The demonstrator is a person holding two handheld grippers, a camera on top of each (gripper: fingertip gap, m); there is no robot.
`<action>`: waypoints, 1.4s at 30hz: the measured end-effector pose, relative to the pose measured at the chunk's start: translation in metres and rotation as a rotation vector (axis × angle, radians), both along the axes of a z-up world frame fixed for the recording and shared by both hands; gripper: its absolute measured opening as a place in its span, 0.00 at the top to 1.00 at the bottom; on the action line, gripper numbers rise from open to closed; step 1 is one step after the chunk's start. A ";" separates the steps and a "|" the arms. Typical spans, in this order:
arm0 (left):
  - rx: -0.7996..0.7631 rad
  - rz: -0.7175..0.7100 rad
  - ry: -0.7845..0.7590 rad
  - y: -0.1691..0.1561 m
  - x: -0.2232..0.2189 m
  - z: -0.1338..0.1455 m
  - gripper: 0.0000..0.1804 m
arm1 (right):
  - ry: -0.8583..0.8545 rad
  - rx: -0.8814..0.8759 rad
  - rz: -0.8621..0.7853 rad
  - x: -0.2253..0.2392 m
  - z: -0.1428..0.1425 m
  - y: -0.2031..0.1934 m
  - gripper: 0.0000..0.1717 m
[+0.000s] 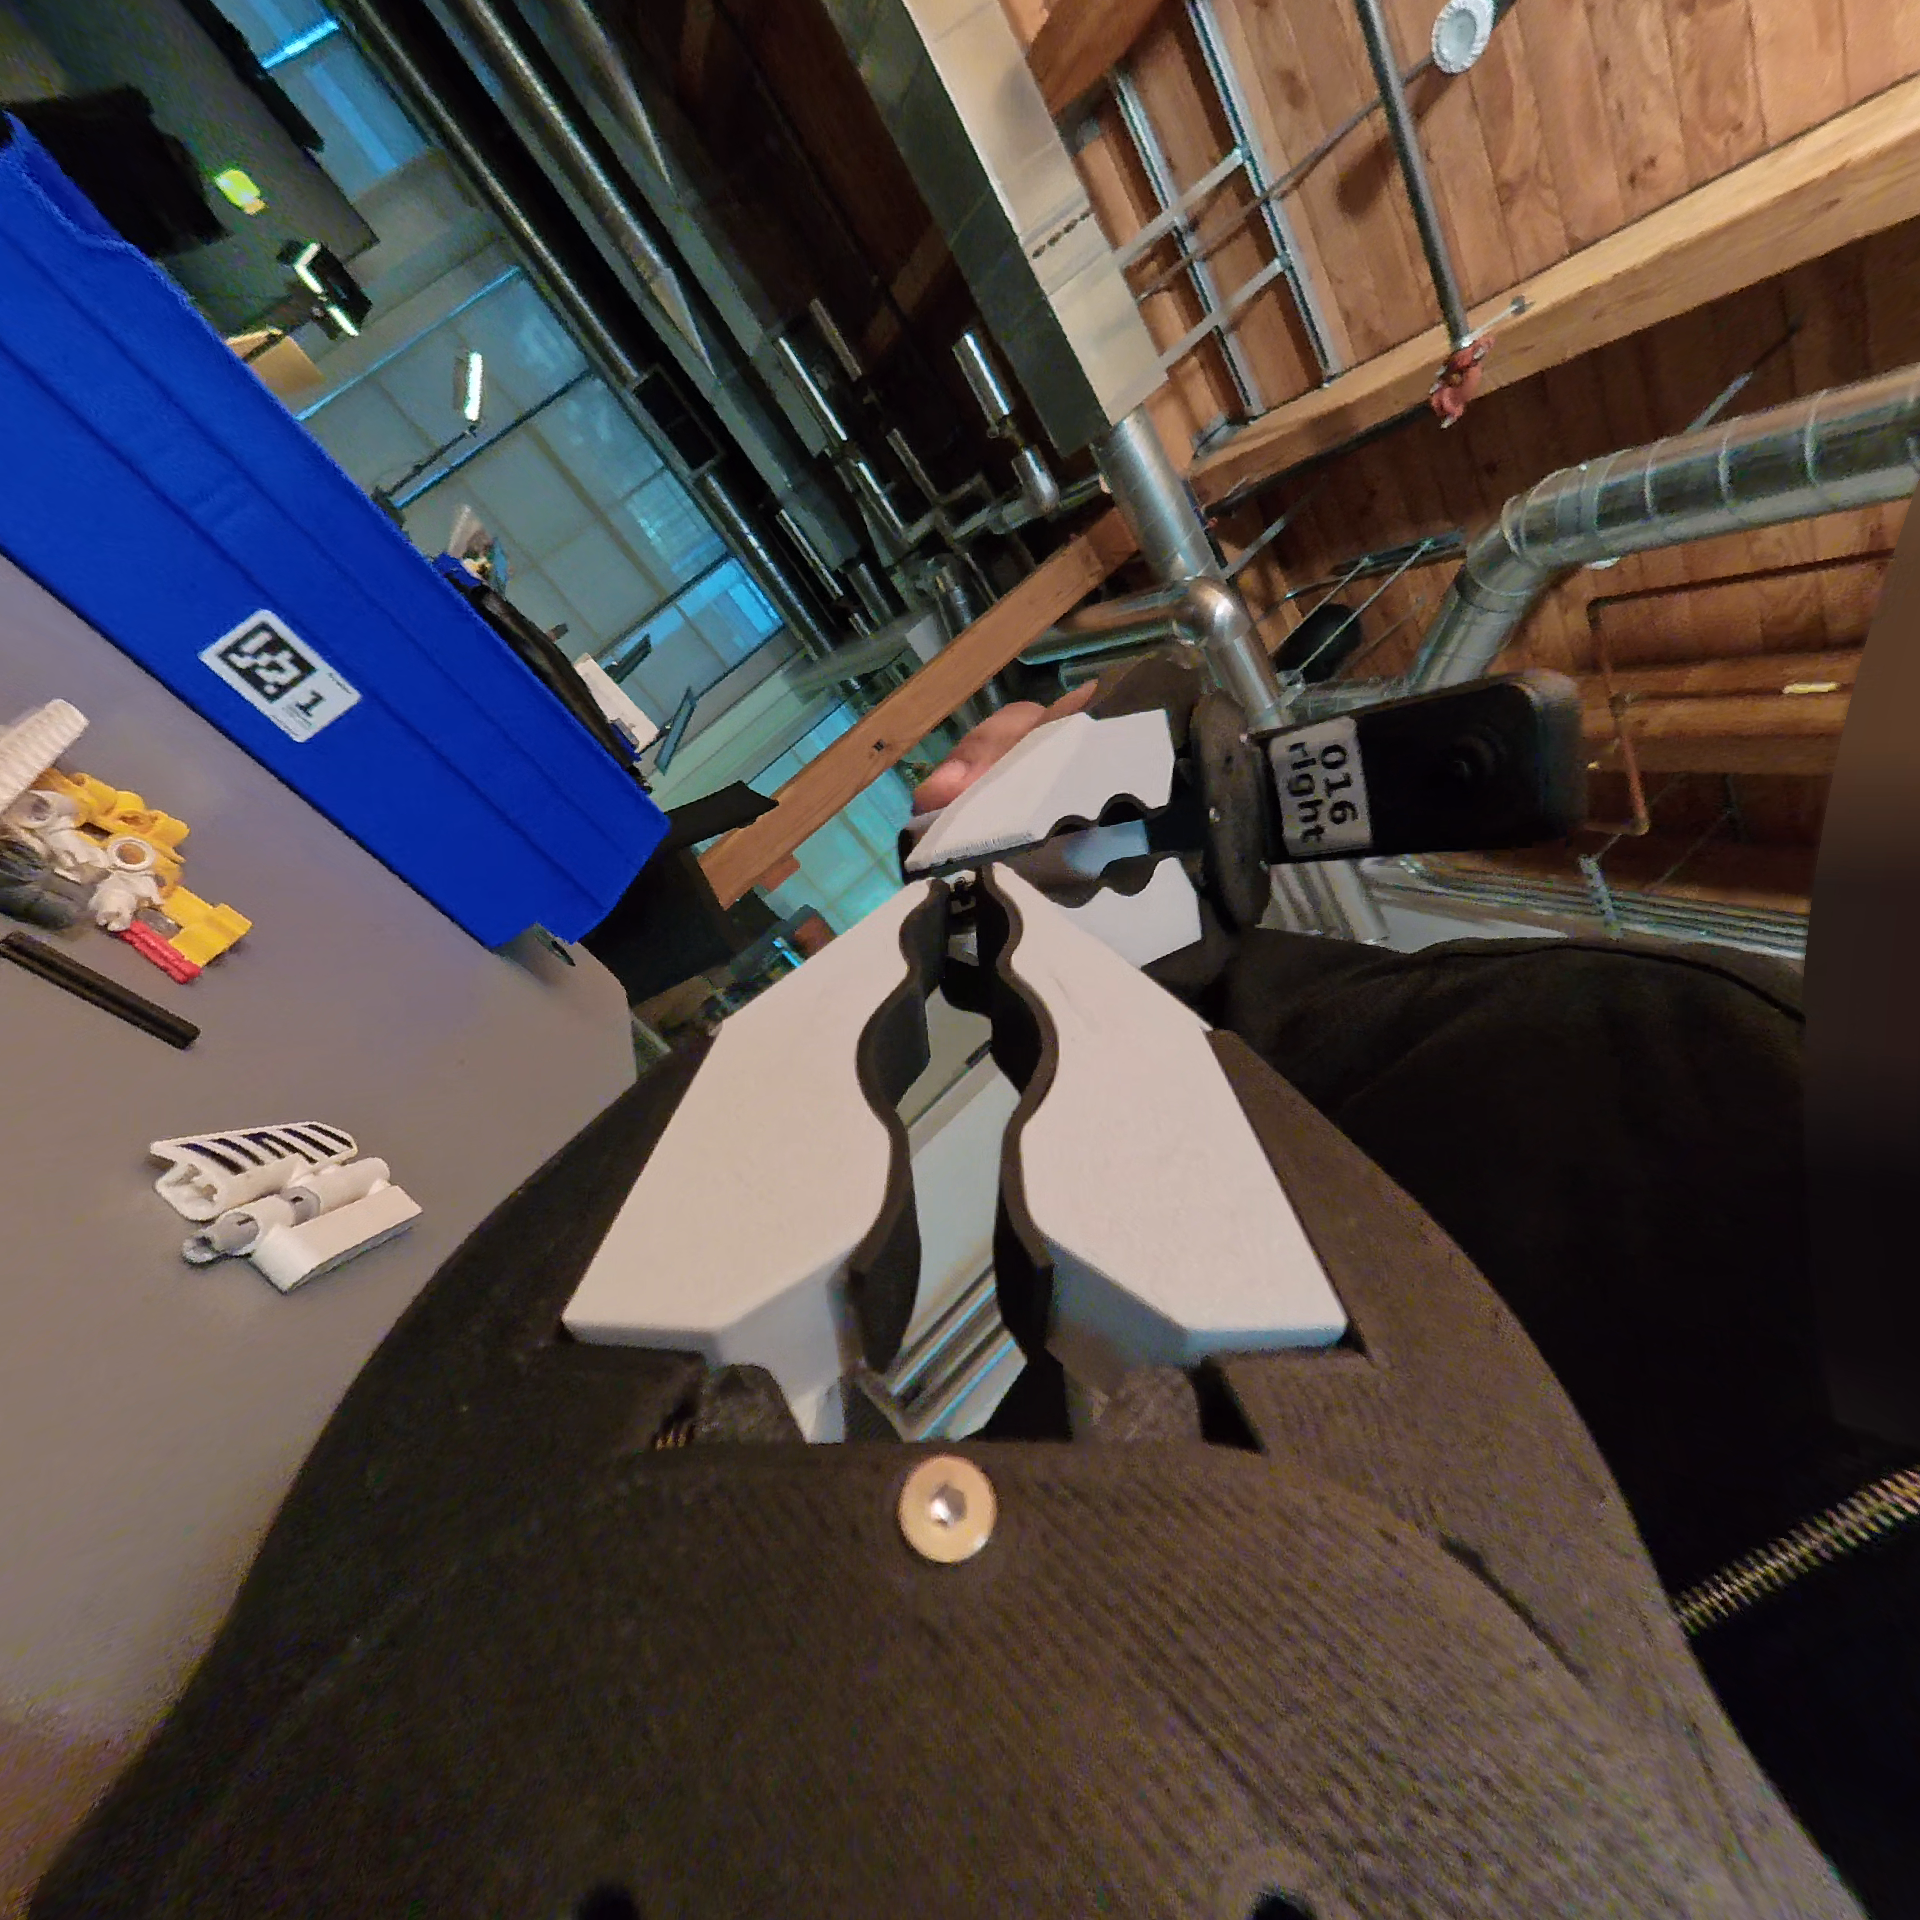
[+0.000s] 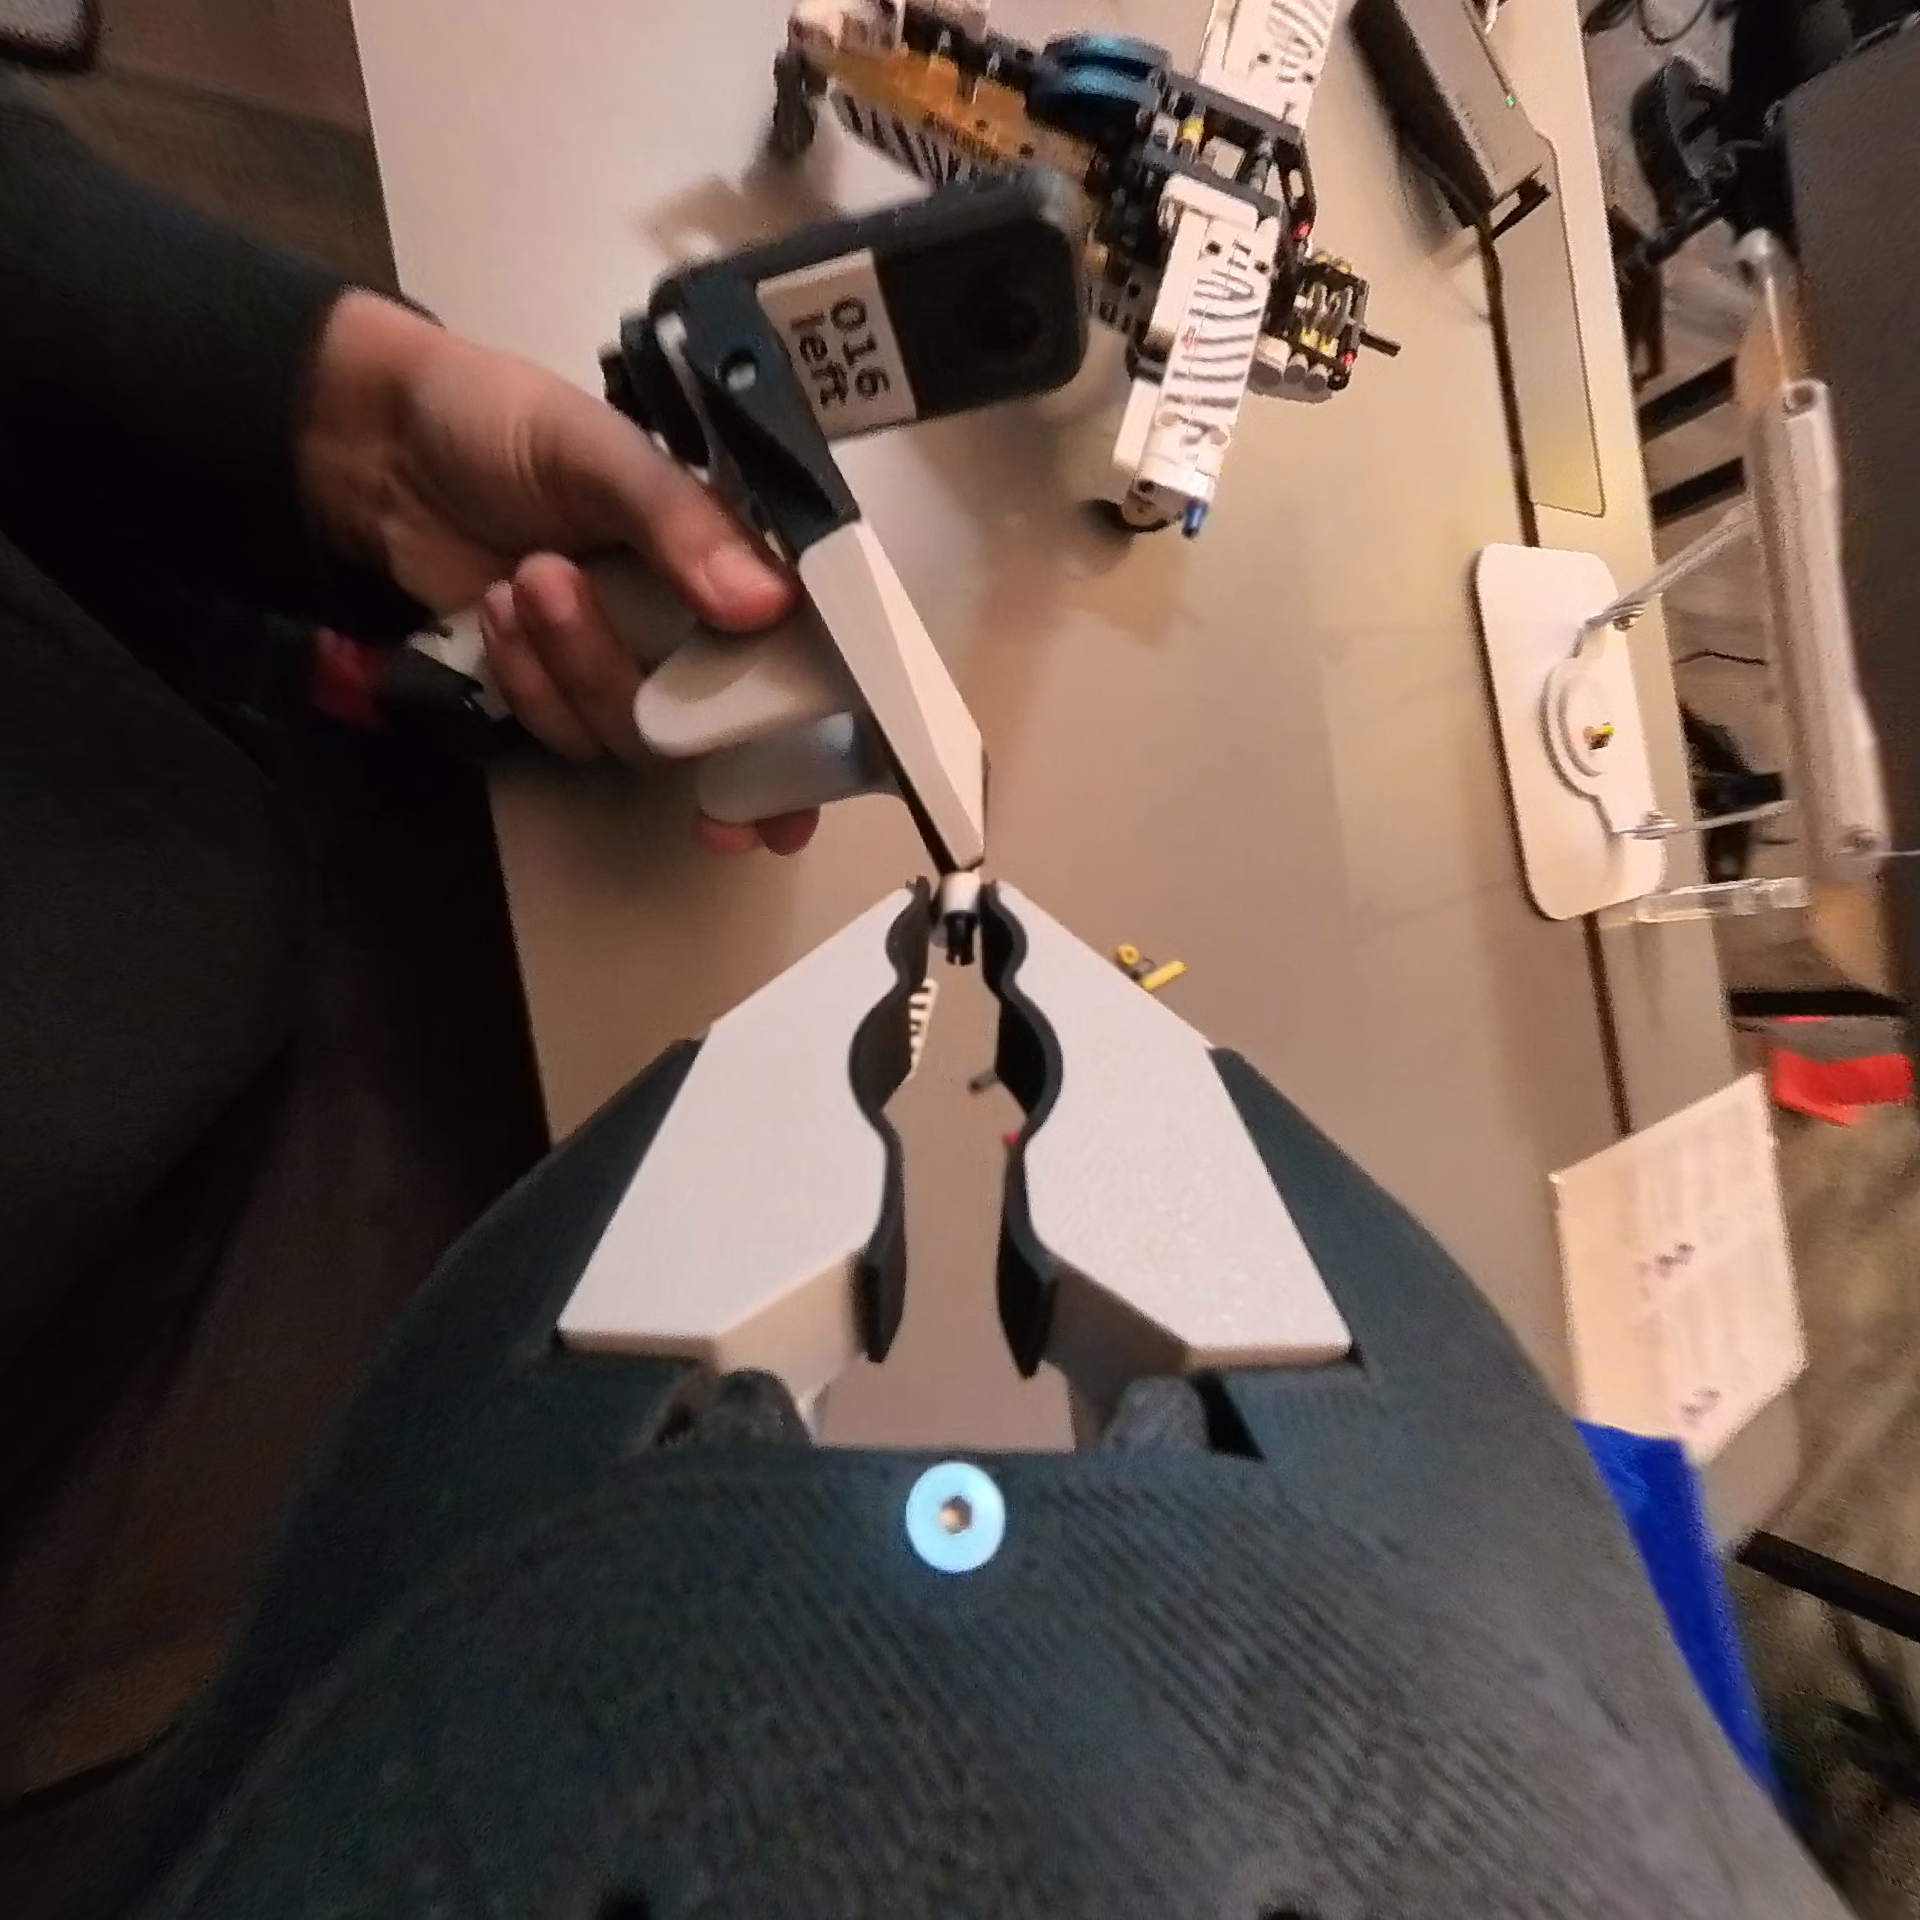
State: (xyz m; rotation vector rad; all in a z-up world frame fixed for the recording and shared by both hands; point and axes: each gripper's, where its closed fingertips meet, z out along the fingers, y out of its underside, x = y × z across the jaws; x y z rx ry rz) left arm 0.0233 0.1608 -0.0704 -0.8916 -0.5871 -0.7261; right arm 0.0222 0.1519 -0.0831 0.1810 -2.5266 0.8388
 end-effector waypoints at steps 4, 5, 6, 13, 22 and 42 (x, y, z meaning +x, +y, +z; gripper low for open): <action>0.063 -0.035 -0.022 -0.004 0.001 0.004 0.99 | -0.143 -0.139 -0.022 0.003 0.007 -0.003 0.89; 0.076 -0.042 -0.026 -0.005 0.002 0.005 0.99 | -0.160 -0.165 -0.026 0.003 0.008 -0.003 0.87; 0.089 -0.049 -0.029 -0.005 0.002 0.006 0.99 | -0.168 -0.191 -0.030 0.002 0.010 -0.003 0.84; 0.176 -0.117 -0.051 -0.009 0.007 0.012 0.99 | -0.207 -0.322 0.036 0.007 0.020 -0.006 0.93; 0.208 -0.151 -0.048 -0.010 0.011 0.016 0.99 | -0.237 -0.351 0.076 0.014 0.024 -0.012 0.97; 0.065 -0.034 -0.075 -0.002 -0.003 0.000 0.83 | -0.740 0.320 -0.556 -0.018 -0.074 0.103 0.97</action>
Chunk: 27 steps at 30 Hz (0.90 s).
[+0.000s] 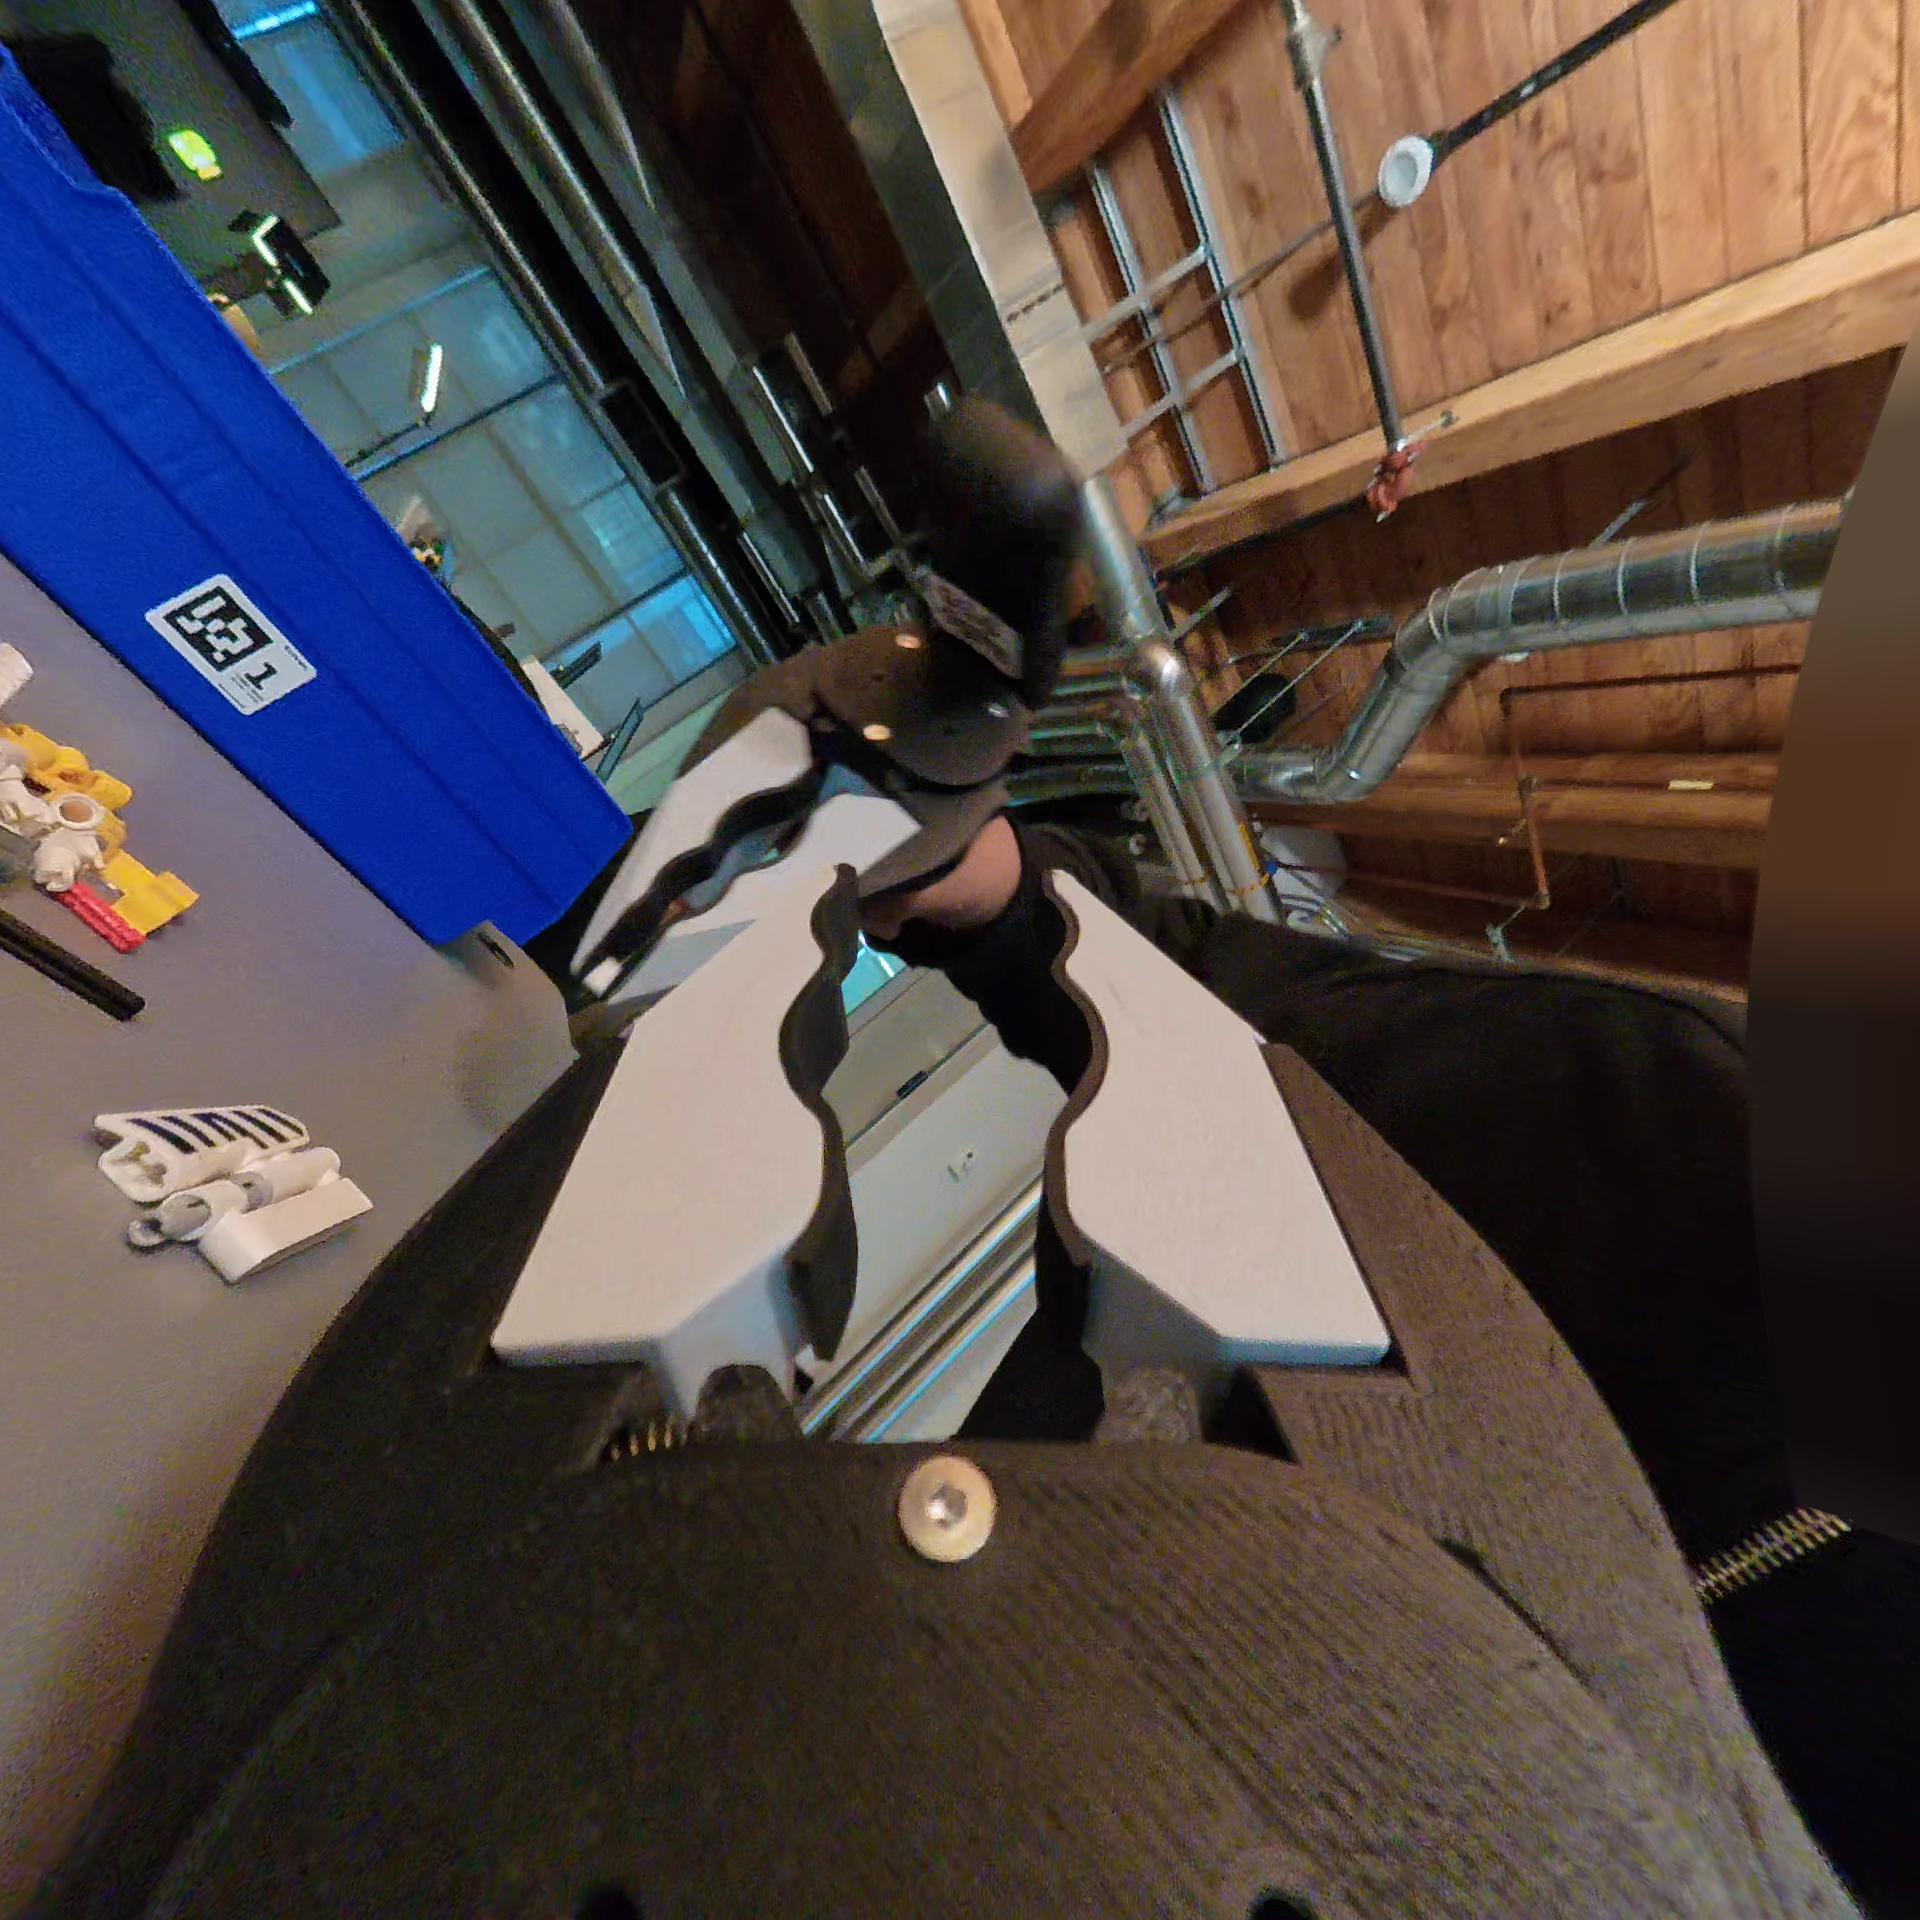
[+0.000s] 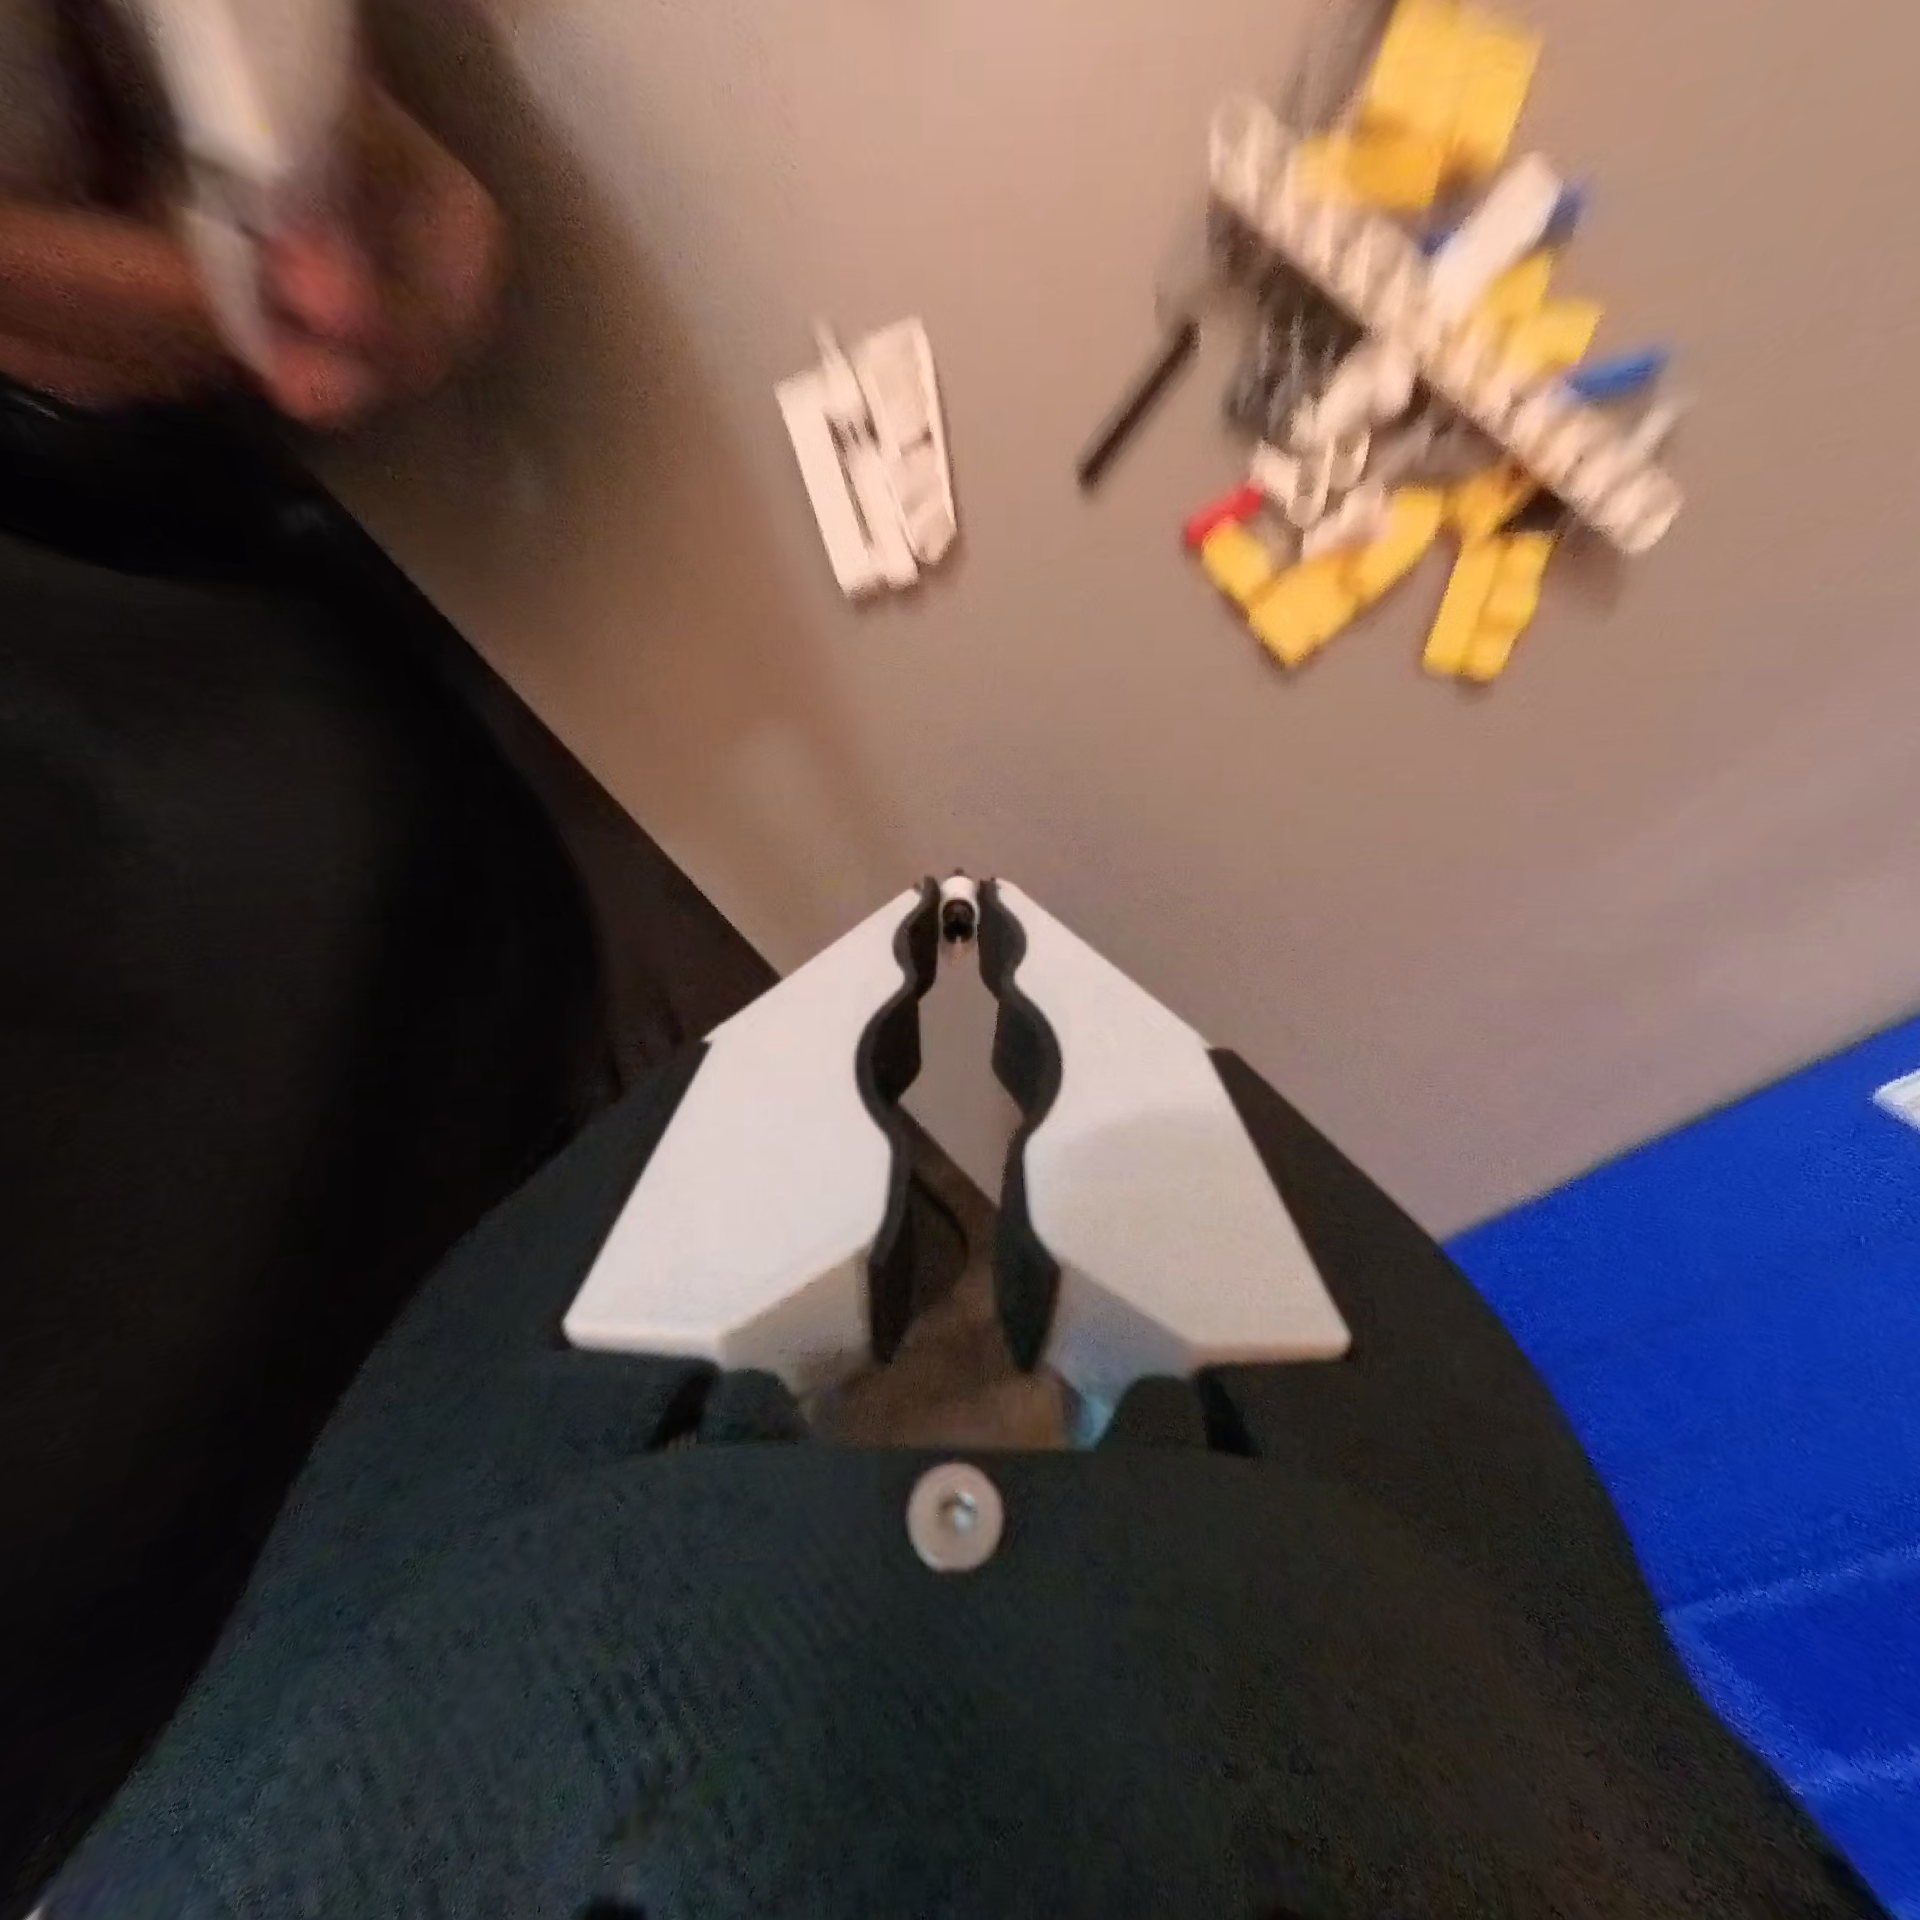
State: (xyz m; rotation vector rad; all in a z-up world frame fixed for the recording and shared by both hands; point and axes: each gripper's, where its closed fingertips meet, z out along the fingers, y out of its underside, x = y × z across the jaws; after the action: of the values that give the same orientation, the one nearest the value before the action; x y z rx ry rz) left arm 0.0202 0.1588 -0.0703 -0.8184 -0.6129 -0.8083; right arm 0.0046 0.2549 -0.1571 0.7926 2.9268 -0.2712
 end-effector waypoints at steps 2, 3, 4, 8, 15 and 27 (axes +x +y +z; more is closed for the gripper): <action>-0.005 -0.010 0.006 0.001 0.002 0.000 0.83 | -0.041 0.126 -0.015 -0.002 -0.017 0.021 0.97; -0.003 -0.013 0.005 0.001 0.002 0.000 0.83 | -0.044 0.156 -0.015 -0.004 -0.022 0.025 0.97; 0.001 -0.013 0.002 0.001 0.001 0.000 0.83 | -0.055 0.169 -0.015 -0.004 -0.024 0.026 0.97; 0.015 -0.015 -0.013 -0.001 0.000 0.000 0.84 | -0.047 0.206 0.038 -0.004 -0.023 0.020 0.97; 0.005 -0.045 -0.040 -0.002 -0.001 -0.002 0.86 | -0.066 0.269 0.010 -0.002 -0.045 0.020 0.97; -0.017 -0.027 -0.022 -0.002 -0.002 -0.003 0.89 | -0.072 0.305 0.044 0.000 -0.037 0.021 0.97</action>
State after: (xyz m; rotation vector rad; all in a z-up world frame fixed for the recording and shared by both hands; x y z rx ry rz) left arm 0.0181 0.1569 -0.0737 -0.8361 -0.6299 -0.8384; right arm 0.0043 0.2761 -0.1945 0.7522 2.9502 0.2088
